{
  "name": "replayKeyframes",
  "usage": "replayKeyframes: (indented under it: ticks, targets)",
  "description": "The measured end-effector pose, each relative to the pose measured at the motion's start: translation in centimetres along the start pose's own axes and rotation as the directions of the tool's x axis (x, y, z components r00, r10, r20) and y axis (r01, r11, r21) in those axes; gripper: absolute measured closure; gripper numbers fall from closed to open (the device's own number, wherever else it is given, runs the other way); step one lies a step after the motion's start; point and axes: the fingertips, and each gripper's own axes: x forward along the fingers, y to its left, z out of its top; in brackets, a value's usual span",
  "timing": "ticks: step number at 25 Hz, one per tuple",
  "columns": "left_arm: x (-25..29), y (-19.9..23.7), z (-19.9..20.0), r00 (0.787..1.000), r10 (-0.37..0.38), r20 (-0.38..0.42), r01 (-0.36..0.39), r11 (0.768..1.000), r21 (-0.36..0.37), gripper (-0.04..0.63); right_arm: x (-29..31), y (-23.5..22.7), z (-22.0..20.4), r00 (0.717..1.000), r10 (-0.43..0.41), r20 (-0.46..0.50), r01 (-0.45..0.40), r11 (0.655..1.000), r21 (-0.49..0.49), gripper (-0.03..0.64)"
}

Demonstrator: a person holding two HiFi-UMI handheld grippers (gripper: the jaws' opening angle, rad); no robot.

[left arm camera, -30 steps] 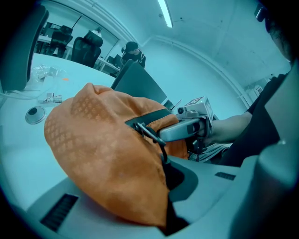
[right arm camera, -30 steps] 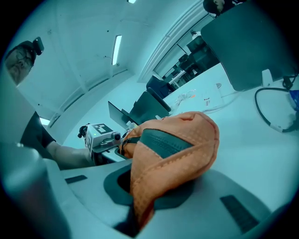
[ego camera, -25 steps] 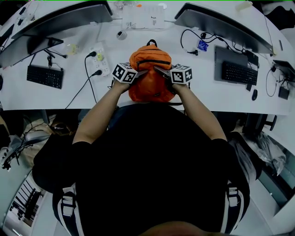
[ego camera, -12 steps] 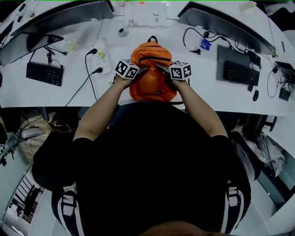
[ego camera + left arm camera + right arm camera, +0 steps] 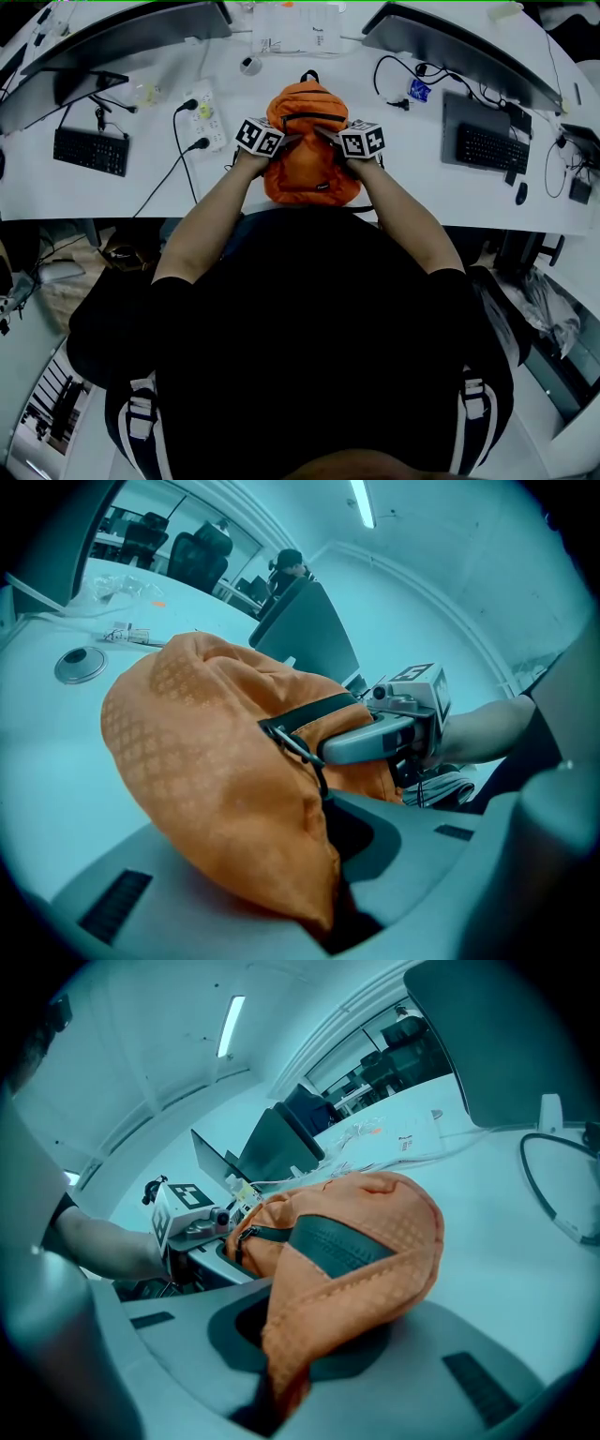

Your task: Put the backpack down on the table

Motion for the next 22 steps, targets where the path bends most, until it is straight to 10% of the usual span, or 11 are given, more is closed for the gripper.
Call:
replayKeyframes:
  ticks: [11, 22]
  targets:
    - [-0.1, 0.2, -0.1, 1.000, -0.003, -0.006, 0.003, 1.000, -0.015, 0.509, -0.2, -0.3, 0.3, 0.999, -0.002, 0.053, -0.001, 0.998, 0.060, 0.558]
    - [-2.2, 1.1, 0.1, 0.996, 0.043, 0.075, -0.042, 0.999, -0.019, 0.345, -2.1, -0.2, 0.5, 0.995, 0.025, 0.097, -0.035, 0.994, 0.106, 0.366]
